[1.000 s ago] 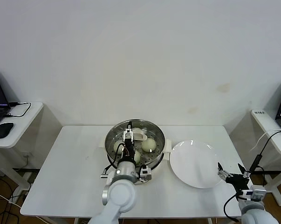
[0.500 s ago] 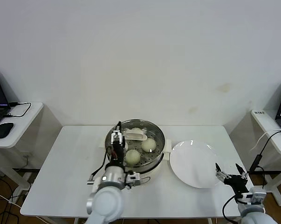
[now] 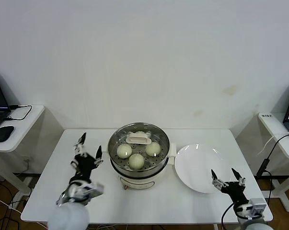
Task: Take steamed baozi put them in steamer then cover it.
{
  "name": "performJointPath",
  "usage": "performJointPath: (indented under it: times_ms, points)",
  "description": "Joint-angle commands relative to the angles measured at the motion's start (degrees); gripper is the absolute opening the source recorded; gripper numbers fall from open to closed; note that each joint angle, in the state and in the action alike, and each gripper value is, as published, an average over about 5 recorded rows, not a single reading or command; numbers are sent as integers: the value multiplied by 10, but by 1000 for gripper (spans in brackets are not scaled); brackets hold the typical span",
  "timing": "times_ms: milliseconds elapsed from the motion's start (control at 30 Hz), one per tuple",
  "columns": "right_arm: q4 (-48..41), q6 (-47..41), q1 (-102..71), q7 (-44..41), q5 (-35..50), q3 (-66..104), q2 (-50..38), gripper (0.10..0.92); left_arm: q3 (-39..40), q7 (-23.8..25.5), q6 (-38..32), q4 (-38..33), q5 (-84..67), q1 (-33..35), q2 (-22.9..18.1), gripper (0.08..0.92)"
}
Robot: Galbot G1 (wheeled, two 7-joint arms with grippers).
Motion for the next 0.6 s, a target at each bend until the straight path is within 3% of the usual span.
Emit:
performJointPath:
  times_ms: [33, 233, 600]
  points:
    - [18, -8, -20, 29, -24, -42, 1, 823, -137, -79, -109, 14, -386, 166, -14, 823]
    - [33, -43, -23, 22, 6, -61, -24, 823, -133, -81, -87, 38, -428, 209, -26, 823]
    - [25, -44, -15, 29, 6, -70, -17, 823, -130, -81, -75, 8, -436, 234, -54, 823]
